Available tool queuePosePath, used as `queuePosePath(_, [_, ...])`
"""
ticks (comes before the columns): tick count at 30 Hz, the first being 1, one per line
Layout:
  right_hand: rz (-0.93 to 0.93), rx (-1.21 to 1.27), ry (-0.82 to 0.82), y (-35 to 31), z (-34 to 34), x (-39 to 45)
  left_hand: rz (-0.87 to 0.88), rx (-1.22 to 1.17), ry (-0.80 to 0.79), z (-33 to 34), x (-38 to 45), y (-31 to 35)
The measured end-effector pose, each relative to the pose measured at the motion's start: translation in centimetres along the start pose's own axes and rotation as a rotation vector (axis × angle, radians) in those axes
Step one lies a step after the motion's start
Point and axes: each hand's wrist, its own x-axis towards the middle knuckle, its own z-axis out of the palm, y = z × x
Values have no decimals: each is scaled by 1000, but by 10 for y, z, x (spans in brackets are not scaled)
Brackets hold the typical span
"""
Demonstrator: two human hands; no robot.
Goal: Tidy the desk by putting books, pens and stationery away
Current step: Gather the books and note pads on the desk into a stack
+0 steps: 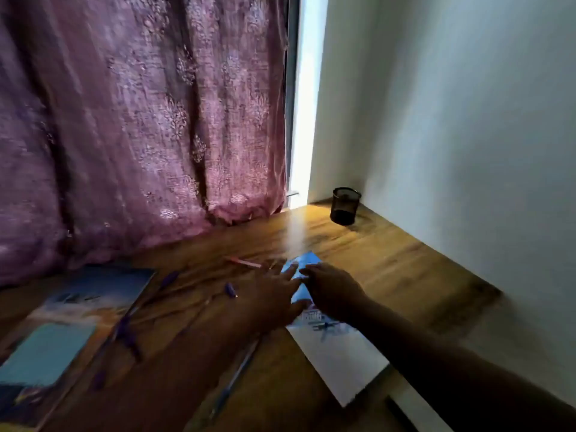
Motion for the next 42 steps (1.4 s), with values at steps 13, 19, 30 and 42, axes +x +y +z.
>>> queuePosePath(13, [-109, -64, -44, 152, 64, 0, -119, -49, -232, 109, 99, 77])
queuePosePath(19, [-76, 7, -17, 224, 49, 9, -96, -104, -151, 107, 168, 111])
queuePosePath(30, [30, 38, -83, 303, 35, 24, -46, -168, -145, 111, 251, 139])
queuePosePath(42, [50, 42, -113, 315, 32, 20, -31, -199, -178, 107, 259, 146])
